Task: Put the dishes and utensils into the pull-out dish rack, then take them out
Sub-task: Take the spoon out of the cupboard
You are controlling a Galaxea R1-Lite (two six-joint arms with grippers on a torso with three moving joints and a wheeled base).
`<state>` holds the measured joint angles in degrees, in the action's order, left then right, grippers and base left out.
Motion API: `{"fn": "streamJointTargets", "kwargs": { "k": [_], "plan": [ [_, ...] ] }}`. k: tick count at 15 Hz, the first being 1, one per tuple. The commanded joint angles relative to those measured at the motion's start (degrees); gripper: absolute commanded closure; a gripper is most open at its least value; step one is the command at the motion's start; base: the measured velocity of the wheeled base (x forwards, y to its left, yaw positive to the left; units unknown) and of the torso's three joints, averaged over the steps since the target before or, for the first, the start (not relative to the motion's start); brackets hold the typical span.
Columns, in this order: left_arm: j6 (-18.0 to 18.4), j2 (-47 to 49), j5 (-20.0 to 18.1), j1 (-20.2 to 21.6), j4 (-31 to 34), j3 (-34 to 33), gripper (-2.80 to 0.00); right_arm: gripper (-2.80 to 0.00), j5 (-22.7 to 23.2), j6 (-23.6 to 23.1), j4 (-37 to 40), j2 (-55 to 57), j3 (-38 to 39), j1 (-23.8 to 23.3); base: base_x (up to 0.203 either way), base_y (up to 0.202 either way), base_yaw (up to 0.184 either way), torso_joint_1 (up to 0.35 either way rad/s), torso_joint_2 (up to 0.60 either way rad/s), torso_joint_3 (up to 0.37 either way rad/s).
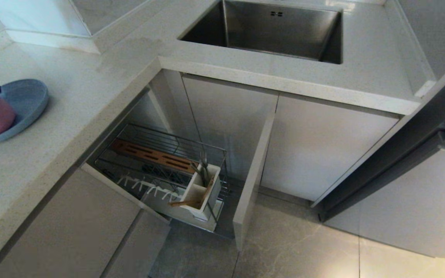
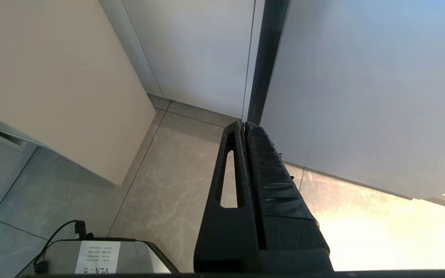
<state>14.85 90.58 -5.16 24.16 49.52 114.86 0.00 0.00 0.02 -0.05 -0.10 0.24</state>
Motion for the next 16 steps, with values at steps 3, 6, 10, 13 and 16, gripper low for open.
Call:
{"fn": "streamJointTargets", "kwargs": {
  "k": [3, 6, 10, 13, 16],
  "plan": [
    [-1.8, -8.3, -0.2, -0.1, 0.3, -0.5, 0.00, 0.00, 0.0, 0.0, 0.0, 0.0, 0.0, 0.0, 0.000, 0.000, 0.000, 0.000, 0.00, 0.000],
    [-6.4, -14.6, -0.3, -1.8, 0.5, -2.7, 0.00, 0.00, 0.0, 0.0, 0.0, 0.0, 0.0, 0.0, 0.000, 0.000, 0.000, 0.000, 0.00, 0.000],
    [-15.1, -22.8, -0.3, -14.1, 1.0, -9.6, 0.00, 0.00, 0.0, 0.0, 0.0, 0.0, 0.0, 0.0, 0.000, 0.000, 0.000, 0.000, 0.00, 0.000],
    [-19.0, -25.0, -1.0, -24.3, 2.4, -17.7, 0.00, 0.00, 0.0, 0.0, 0.0, 0.0, 0.0, 0.0, 0.000, 0.000, 0.000, 0.000, 0.00, 0.000],
    [-20.9, -23.6, -2.2, -28.5, 2.7, -26.0, 0.00, 0.00, 0.0, 0.0, 0.0, 0.0, 0.0, 0.0, 0.000, 0.000, 0.000, 0.000, 0.00, 0.000]
  ]
}}
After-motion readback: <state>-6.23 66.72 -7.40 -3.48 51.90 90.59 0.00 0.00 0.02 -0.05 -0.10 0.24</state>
